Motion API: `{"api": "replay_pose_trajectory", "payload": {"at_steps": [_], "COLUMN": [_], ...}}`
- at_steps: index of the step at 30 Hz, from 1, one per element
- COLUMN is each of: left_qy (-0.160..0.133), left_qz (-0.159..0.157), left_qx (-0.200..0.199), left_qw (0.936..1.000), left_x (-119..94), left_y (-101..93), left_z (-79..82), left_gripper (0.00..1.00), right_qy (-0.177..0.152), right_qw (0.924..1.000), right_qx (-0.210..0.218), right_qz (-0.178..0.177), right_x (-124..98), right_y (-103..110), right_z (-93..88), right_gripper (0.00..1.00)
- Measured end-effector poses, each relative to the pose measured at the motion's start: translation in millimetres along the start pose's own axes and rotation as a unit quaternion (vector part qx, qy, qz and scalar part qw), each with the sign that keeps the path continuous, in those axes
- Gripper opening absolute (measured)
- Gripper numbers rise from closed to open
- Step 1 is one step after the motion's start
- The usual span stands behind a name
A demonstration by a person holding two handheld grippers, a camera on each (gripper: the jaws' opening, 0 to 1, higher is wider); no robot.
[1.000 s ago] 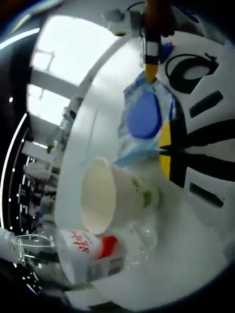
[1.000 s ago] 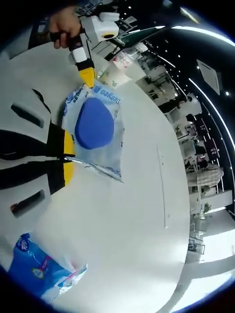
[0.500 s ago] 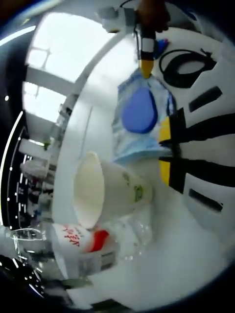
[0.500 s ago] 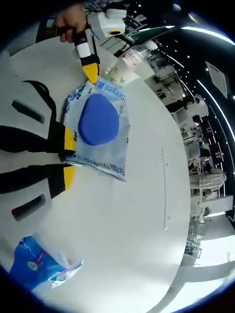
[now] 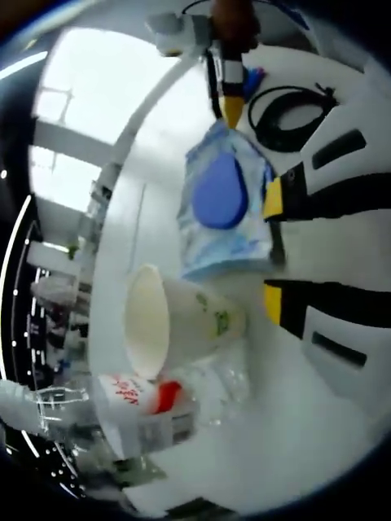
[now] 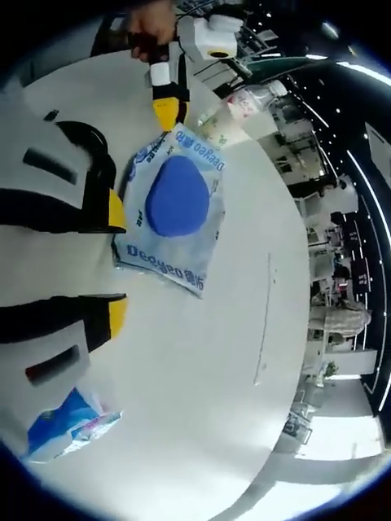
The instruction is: Arrange the tabletop items into an orderly group along one side of the table until the central work area is clear of visible clutter.
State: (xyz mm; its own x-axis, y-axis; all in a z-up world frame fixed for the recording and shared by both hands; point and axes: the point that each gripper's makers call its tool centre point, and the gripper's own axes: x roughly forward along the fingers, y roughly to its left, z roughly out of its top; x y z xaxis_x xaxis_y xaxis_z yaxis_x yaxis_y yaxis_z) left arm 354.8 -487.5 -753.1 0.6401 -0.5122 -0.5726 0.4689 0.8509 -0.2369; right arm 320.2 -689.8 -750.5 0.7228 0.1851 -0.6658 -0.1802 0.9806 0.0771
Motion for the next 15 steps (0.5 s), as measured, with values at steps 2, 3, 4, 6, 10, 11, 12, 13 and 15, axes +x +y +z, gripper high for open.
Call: {"api": "replay_pose_trajectory", "payload": {"at_steps": [2, 3, 4, 6, 10, 11, 12, 13, 15], "left_qy": [0.000, 0.000, 0.000, 0.003, -0.007, -0.007, -0.009, -0.013, -0.019], "left_qz": [-0.001, -0.001, -0.001, 0.000, -0.005, -0.005, -0.008, -0.010, -0.010], "left_qx": [0.004, 0.005, 0.007, 0.010, 0.028, 0.029, 0.034, 0.040, 0.047], "left_qw": [1.0000, 1.0000, 1.0000, 0.9999, 0.9996, 0.9995, 0.9993, 0.9991, 0.9986], "left_x": [-3, -4, -7, -11, -26, -28, -33, -38, -46], "left_y": [-0.8, -0.8, -1.6, -2.2, -8.2, -8.9, -11.2, -13.3, -15.1], "left_z": [-0.1, -0.4, -0.7, -1.8, 0.0, 0.1, 0.4, 1.5, 3.2], "left_gripper": [0.31, 0.33, 0.34, 0.37, 0.42, 0.44, 0.47, 0.47, 0.48], "right_qy": [-0.001, -0.004, -0.008, -0.009, -0.014, -0.014, -0.017, -0.019, -0.022], "right_qw": [1.0000, 1.0000, 0.9999, 0.9997, 0.9987, 0.9986, 0.9981, 0.9977, 0.9973], "right_qx": [-0.003, -0.007, -0.014, -0.021, -0.046, -0.048, -0.058, -0.063, -0.068], "right_qz": [0.002, 0.003, 0.005, 0.007, 0.014, 0.014, 0.016, 0.016, 0.018], "right_x": [-3, -4, -7, -10, -18, -18, -21, -24, -27], "right_y": [1, 1, 2, 3, 4, 4, 4, 3, 3], "right_z": [1.7, 3.0, 5.4, 7.3, 9.7, 9.7, 10.7, 11.5, 12.8], "right_gripper": [0.35, 0.37, 0.38, 0.41, 0.46, 0.47, 0.48, 0.49, 0.51]}}
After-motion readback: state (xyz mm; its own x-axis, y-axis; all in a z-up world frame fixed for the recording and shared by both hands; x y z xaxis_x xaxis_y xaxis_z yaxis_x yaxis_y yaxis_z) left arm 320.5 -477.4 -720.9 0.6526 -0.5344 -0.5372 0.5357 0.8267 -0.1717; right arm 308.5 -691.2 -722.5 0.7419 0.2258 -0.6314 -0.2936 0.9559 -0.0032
